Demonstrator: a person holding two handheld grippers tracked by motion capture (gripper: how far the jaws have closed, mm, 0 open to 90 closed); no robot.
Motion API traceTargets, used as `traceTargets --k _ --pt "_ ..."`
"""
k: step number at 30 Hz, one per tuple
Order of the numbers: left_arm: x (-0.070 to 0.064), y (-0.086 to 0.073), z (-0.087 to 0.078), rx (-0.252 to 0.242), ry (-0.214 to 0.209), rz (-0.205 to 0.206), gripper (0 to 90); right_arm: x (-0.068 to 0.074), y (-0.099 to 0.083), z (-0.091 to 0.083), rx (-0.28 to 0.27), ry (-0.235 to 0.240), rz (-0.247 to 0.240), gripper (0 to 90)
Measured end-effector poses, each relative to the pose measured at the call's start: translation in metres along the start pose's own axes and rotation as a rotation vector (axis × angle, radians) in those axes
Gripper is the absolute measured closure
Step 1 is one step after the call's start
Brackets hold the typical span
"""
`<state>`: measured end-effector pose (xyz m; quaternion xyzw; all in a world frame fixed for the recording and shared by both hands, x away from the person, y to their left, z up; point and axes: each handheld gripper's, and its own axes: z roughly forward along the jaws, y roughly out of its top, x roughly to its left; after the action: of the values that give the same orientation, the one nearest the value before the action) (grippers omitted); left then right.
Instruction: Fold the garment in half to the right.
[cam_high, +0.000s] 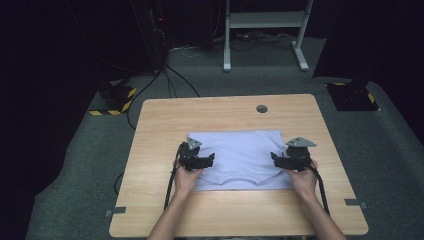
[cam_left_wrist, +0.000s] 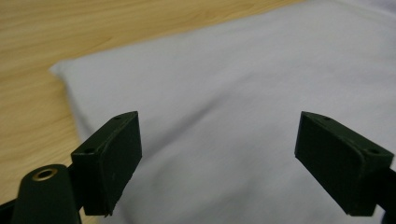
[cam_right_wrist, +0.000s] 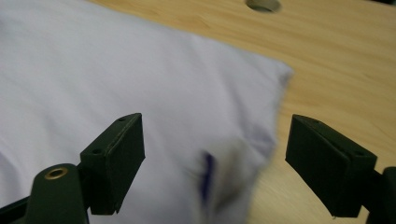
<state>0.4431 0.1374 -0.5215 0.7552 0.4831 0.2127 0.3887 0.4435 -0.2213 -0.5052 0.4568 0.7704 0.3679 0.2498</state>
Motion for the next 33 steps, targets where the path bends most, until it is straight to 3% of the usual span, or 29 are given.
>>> traceTargets --k 2,6,9,10,12,14,17,19,22,24,25,28,30,32,33 --pt "-0.007 0.004 0.006 0.007 -0.013 0.020 15.0 0.012 0.008 0.007 -0.006 0.021 -0.027 20.0" --pt "-0.013 0.005 0.019 0.038 -0.026 0.026 15.0 0.028 0.011 0.029 0.035 0.063 -0.051 20.9" --pt "-0.007 -0.001 0.025 0.100 -0.009 0.014 14.5 0.029 0.005 0.043 0.096 0.070 -0.056 20.9" --pt "-0.005 -0.005 0.023 0.084 -0.014 0.016 14.2 0.026 0.001 0.045 0.114 0.067 -0.049 20.9" --pt "-0.001 -0.009 0.016 0.076 0.006 0.020 15.7 0.014 -0.006 0.043 0.113 0.079 -0.013 20.6" --pt "0.006 -0.016 0.011 0.083 0.021 0.021 15.1 0.003 -0.012 0.034 0.104 0.050 -0.007 22.6" --pt "0.015 -0.018 0.003 0.063 0.025 -0.019 15.4 -0.011 -0.017 0.025 0.121 0.015 0.005 20.7" --pt "0.016 -0.015 0.000 0.043 0.023 -0.033 14.8 -0.014 -0.015 0.017 0.096 -0.003 0.019 20.7" --pt "0.006 -0.005 0.001 0.006 -0.014 -0.024 14.6 -0.004 -0.004 0.010 0.020 0.027 0.008 21.3" --pt "-0.004 0.001 0.006 0.012 -0.036 -0.008 14.3 0.007 0.003 0.010 -0.005 0.070 -0.007 21.4" --pt "-0.006 0.003 0.009 0.015 -0.038 -0.004 14.0 0.016 0.007 0.016 -0.002 0.105 -0.017 21.4" --pt "-0.011 0.002 0.019 0.049 -0.028 0.009 13.6 0.025 0.008 0.030 0.029 0.137 -0.010 21.5" --pt "-0.007 -0.005 0.023 0.089 -0.020 0.003 13.3 0.025 0.003 0.037 0.063 0.129 -0.017 21.1" --pt "-0.005 -0.012 0.017 0.053 -0.010 0.019 15.1 0.020 -0.006 0.041 0.123 0.099 -0.028 19.1" --pt "-0.003 -0.015 0.013 0.056 0.008 0.024 15.3 0.016 -0.012 0.038 0.096 0.096 -0.028 20.7"
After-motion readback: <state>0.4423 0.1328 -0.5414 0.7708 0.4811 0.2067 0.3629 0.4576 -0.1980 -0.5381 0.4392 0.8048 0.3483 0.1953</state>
